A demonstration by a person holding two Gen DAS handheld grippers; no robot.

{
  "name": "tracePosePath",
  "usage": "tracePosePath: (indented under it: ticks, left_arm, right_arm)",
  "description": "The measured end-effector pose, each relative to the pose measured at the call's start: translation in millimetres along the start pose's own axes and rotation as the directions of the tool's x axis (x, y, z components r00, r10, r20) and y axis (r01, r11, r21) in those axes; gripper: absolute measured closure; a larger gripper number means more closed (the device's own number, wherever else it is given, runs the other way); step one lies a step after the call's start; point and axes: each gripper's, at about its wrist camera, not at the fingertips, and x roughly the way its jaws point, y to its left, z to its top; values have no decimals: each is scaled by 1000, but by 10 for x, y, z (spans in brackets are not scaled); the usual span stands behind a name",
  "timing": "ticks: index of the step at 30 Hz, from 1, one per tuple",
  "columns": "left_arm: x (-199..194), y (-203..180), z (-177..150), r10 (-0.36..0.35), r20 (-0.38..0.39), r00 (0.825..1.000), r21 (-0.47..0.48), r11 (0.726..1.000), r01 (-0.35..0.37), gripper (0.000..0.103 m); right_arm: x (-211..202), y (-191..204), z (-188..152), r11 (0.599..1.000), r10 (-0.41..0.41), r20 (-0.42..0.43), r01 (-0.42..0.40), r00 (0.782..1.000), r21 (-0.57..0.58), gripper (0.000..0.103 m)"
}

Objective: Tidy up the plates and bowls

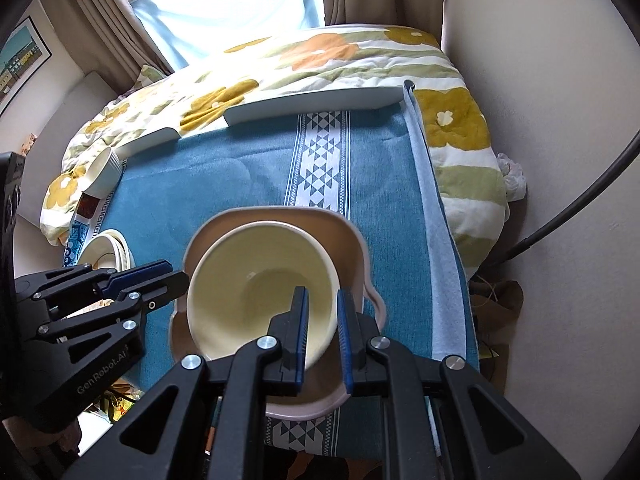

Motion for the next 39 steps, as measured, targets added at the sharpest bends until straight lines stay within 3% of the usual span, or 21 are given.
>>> tracePosePath:
  ticks: [4, 6, 7, 8, 10, 12, 22, 24, 25, 26, 27, 28, 29, 34, 39]
  left_arm:
    - [-277, 109, -42, -13, 69, 998, -34, 999, 16, 90]
    - [-368, 178, -76, -16, 76, 997, -65, 998, 21, 90]
    - [-409, 202, -103, -12, 79, 997, -80, 997, 19, 90]
    - [-446, 233, -136, -3, 80, 997, -93, 996, 10, 89]
    - [-508, 301, -212, 10, 77, 997, -127, 992, 0, 89]
    - [-577, 374, -298, 12, 92, 996, -160, 987, 3, 89]
    - [-1035, 753, -589, 155, 174, 972, -317, 944, -94, 88]
    - [-1103, 861, -657, 172, 176, 969, -356, 929, -100, 78]
    - [-1135, 919, -691, 180, 179, 967, -373, 922, -102, 47]
    - [-1164, 976, -719, 189, 186, 964, -388, 916, -104, 7]
    - [-1206, 1033, -754, 201, 197, 960, -404, 908, -107, 0]
    - [-1256, 1095, -789, 215, 206, 955, -425, 899, -110, 0]
    - [-1288, 1166, -811, 225, 202, 953, -444, 889, -116, 0]
    - [-1385, 1565, -855, 284, 163, 945, -518, 840, -163, 0]
    - [-1497, 2006, -744, 331, 168, 929, -557, 809, -188, 0]
  right_arm:
    - [-157, -14, 54, 999, 36, 19, -36, 999, -12, 90]
    - [-244, 8, 66, 998, 51, 39, -50, 998, -32, 84]
    - [-280, 36, 63, 997, 58, 46, -55, 997, -48, 68]
    - [-314, 66, 56, 996, 68, 54, -65, 996, -64, 45]
    - [-383, 115, 44, 991, 103, 77, -95, 992, -93, 24]
    - [-423, 185, 38, 985, 131, 91, -119, 987, -128, 20]
    - [-490, 636, 124, 935, 259, 115, -219, 959, -279, 20]
    - [-508, 734, 162, 923, 285, 122, -238, 951, -303, 20]
    - [-507, 785, 182, 916, 300, 123, -249, 946, -314, 20]
    - [-505, 845, 203, 909, 314, 125, -260, 941, -327, 18]
    - [-496, 906, 226, 902, 327, 124, -270, 937, -338, 14]
    - [-480, 976, 246, 895, 338, 117, -280, 934, -347, 5]
    - [-463, 1048, 265, 887, 351, 108, -293, 930, -357, 3]
    - [-388, 1403, 423, 849, 401, 82, -337, 912, -407, 3]
    - [-322, 1836, 752, 816, 445, 102, -356, 890, -456, 3]
